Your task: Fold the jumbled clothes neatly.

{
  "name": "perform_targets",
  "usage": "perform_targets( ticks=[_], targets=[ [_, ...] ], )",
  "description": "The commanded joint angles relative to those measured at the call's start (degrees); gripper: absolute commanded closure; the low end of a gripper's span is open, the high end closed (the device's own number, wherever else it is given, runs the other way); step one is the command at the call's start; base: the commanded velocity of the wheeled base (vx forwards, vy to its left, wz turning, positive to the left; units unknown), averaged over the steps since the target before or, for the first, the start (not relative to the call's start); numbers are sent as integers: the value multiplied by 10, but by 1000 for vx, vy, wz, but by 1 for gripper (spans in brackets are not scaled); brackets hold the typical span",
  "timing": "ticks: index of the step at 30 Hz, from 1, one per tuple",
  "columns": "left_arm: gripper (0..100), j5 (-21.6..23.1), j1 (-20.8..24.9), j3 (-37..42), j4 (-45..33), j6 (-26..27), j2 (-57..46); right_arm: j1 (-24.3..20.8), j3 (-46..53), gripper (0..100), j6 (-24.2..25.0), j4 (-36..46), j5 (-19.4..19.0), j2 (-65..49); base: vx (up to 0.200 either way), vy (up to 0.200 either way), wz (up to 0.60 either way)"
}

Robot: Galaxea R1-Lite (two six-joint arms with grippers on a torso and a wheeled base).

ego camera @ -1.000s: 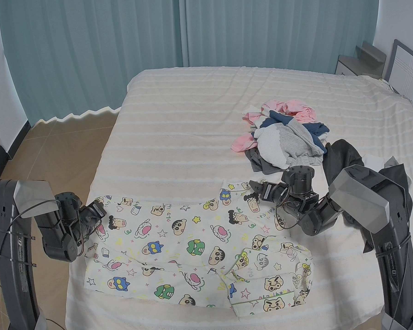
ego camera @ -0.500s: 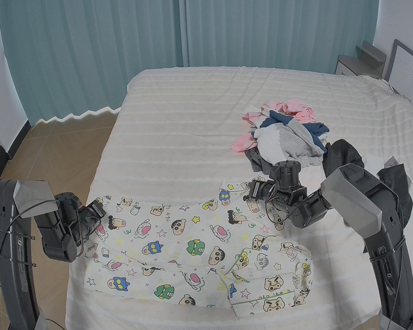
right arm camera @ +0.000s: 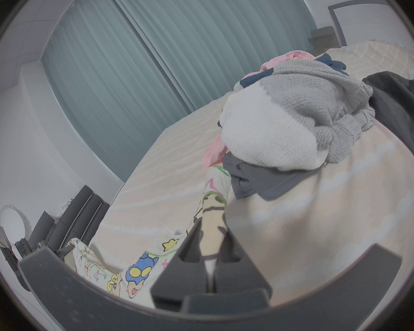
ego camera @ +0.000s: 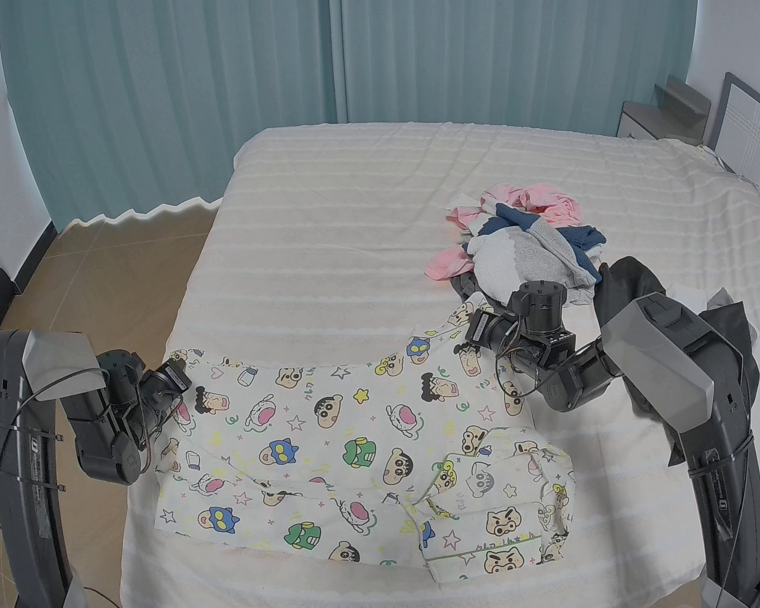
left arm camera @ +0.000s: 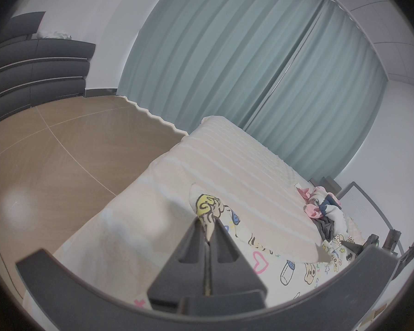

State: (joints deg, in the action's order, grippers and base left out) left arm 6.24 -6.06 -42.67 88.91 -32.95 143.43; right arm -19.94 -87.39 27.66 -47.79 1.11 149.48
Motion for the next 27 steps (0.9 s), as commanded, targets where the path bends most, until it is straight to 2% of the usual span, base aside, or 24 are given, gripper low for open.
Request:
perform_targets(
  ticks=[1,7,8,15,20,27],
  targets=[
    [100,2,0,11,7,2,-11,2,21,100,1,-16,-1,-20,0,0,0],
    [100,4,0,23,11,3,-19,2,63,100,3,-38,-9,-40,0,0,0],
    [100,7,-1,29,11,3,-32,9,97,100,5,-69,-27,-61,0,0,0],
    [100,7,-2,33,11,3,-47,18,141,100,5,-97,-44,-90,0,0,0],
    [100,8,3,34,11,5,-52,18,222,100,5,-151,-83,-109,0,0,0],
    [100,17,11,38,11,22,-62,17,277,100,5,-179,-107,-115,0,0,0]
  ],
)
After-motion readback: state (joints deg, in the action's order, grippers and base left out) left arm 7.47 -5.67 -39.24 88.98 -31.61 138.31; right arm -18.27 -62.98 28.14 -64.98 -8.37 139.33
